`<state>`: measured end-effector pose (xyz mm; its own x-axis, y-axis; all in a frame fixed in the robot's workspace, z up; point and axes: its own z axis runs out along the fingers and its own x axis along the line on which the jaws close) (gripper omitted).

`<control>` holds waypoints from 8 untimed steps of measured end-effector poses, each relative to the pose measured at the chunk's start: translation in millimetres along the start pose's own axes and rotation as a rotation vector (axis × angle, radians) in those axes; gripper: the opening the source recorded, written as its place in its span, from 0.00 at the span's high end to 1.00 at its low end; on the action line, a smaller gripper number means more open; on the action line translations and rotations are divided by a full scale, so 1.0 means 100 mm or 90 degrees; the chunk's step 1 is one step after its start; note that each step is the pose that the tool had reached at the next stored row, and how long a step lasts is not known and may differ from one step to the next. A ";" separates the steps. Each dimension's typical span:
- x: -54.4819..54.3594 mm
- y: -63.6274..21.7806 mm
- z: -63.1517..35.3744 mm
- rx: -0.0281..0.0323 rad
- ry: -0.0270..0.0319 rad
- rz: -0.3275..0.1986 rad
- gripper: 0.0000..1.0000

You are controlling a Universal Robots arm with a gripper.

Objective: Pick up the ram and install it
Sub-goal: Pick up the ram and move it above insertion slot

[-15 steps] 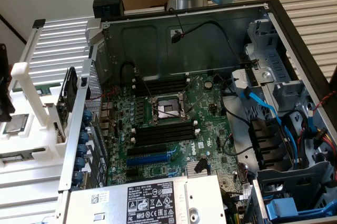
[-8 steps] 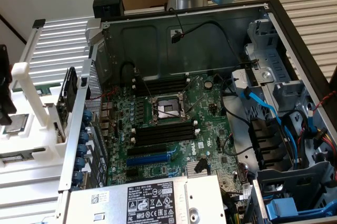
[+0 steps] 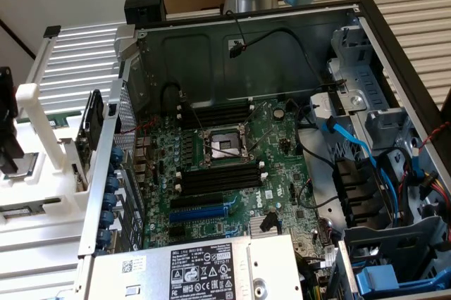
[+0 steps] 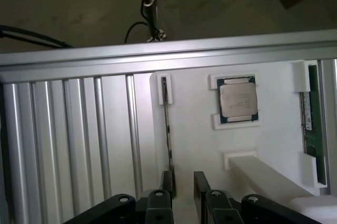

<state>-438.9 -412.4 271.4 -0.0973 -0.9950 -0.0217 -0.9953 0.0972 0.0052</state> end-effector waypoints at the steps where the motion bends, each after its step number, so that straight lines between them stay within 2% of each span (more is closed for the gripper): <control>1: 0.00 -0.001 0.013 0.0000 0.0000 0.000 0.69; 8: 0.04 -0.005 0.121 -0.0001 -0.0005 0.000 0.69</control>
<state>-438.9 -416.6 259.2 -0.0972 -0.9950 -0.0224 -0.9953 0.0971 0.0053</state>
